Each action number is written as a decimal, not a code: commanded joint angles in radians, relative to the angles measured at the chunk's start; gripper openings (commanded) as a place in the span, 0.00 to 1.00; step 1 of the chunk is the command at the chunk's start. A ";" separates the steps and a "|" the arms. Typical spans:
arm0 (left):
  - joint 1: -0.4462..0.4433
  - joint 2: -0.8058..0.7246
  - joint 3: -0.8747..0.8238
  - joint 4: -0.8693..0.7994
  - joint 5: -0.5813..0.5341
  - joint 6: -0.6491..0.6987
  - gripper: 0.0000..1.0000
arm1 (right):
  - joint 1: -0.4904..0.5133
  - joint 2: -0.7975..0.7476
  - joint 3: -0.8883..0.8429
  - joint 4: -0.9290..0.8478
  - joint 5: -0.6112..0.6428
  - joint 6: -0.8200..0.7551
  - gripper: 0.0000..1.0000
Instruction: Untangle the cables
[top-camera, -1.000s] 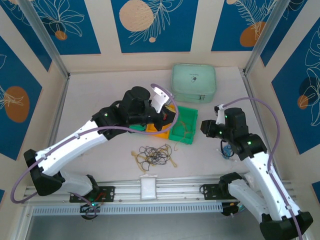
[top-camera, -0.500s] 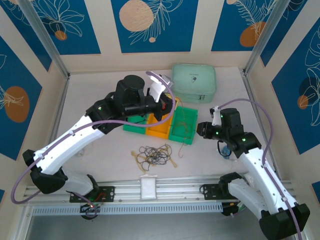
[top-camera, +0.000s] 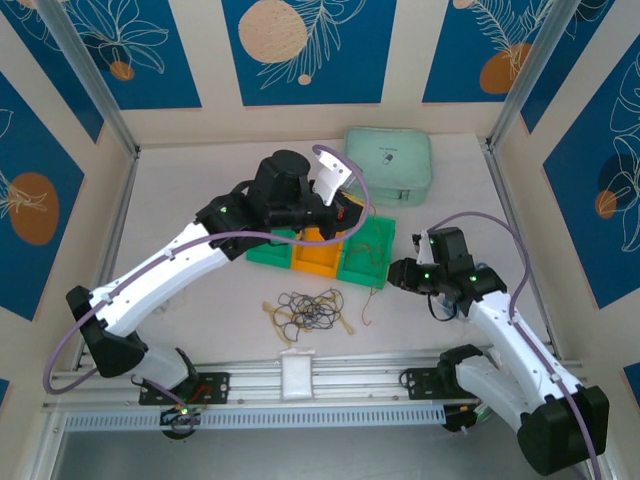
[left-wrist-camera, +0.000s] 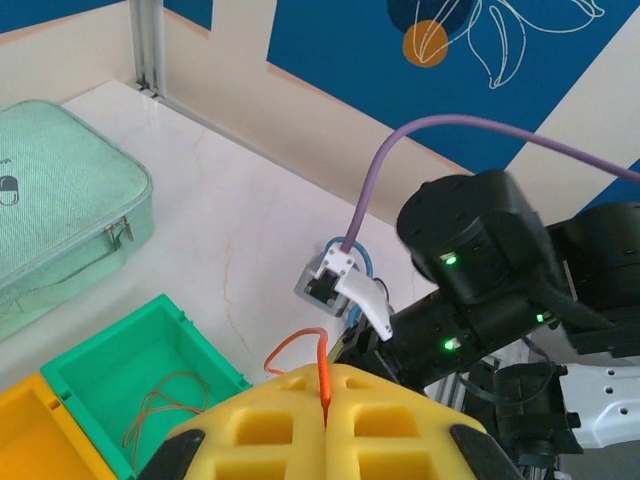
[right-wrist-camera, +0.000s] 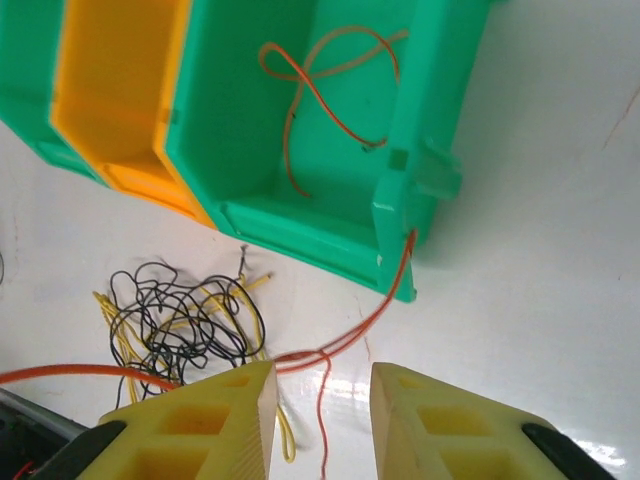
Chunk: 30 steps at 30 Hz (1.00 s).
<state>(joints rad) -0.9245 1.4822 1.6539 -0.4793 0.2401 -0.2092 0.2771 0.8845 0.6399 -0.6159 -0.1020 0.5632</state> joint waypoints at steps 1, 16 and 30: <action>0.010 0.002 -0.009 0.012 0.043 -0.014 0.00 | -0.004 0.024 -0.033 0.034 -0.074 0.107 0.32; 0.010 -0.030 -0.147 0.040 0.123 -0.072 0.00 | -0.036 0.127 -0.099 0.198 -0.122 0.225 0.32; 0.012 -0.070 -0.173 0.011 0.072 -0.058 0.00 | -0.050 0.147 -0.141 0.286 -0.118 0.259 0.30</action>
<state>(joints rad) -0.9245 1.4380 1.4956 -0.4610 0.3325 -0.2649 0.2333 1.0386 0.5148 -0.3527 -0.2028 0.8017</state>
